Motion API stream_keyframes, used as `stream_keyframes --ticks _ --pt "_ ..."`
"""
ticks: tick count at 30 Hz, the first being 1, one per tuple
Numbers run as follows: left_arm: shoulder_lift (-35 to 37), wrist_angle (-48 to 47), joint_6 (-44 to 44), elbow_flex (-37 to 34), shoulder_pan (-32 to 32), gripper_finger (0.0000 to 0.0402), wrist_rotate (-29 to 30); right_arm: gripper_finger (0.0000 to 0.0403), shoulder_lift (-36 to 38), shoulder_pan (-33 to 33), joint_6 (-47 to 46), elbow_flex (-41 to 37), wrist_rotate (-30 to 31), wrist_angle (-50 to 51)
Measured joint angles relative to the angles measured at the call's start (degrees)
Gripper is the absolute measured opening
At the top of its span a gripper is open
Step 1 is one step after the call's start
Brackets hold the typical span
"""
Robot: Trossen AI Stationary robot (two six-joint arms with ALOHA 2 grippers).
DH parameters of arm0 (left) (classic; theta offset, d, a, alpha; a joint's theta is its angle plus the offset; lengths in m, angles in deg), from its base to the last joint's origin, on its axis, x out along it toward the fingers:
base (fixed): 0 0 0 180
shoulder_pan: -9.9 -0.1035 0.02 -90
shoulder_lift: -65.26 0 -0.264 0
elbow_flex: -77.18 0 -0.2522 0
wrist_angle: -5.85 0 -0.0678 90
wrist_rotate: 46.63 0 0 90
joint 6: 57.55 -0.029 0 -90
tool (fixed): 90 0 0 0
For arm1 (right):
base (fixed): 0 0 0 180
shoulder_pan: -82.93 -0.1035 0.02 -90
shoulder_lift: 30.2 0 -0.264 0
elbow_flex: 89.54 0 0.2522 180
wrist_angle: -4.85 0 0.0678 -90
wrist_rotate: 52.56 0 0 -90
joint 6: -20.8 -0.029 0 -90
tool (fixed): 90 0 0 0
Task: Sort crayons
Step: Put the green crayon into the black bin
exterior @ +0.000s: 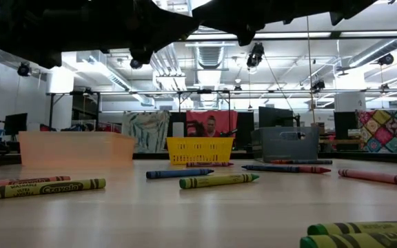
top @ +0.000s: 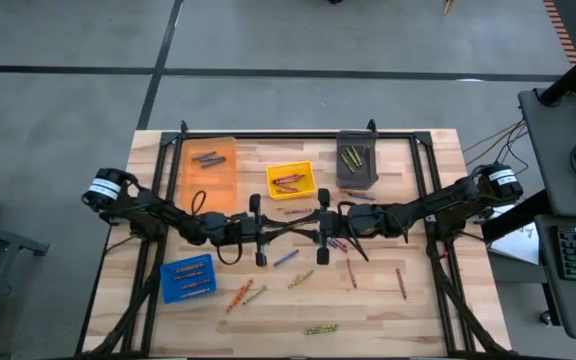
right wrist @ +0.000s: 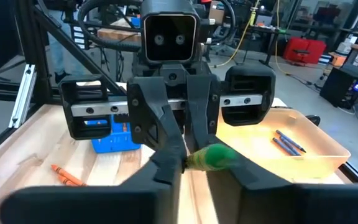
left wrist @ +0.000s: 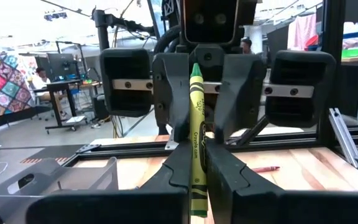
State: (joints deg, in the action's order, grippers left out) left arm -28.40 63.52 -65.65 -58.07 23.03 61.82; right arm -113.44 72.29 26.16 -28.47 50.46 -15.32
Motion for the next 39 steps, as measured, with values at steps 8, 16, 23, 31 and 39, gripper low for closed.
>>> stream_keyframes --ticks 8,16,23,31,39 --pt "0.04 -0.01 0.62 -0.04 -0.02 0.0049 0.55 0.0018 0.0 0.18 -0.28 0.0 -0.01 -0.01" --pt "0.14 -0.59 1.25 -0.04 -0.11 0.012 1.72 0.0016 2.31 2.01 -1.88 1.78 0.05 6.88" --pt "0.75 -0.99 1.2 -0.04 -0.59 0.0153 3.32 0.0015 3.21 7.07 -3.96 9.65 0.75 29.63" --pt "1.96 -6.19 0.33 -0.04 -0.94 0.0157 9.18 0.0015 2.32 16.25 -3.76 20.87 0.64 57.9" --pt "2.53 -8.18 -2.37 -0.04 -1.84 0.0158 9.66 0.0015 2.1 32.31 -4.2 24.3 0.47 73.96"
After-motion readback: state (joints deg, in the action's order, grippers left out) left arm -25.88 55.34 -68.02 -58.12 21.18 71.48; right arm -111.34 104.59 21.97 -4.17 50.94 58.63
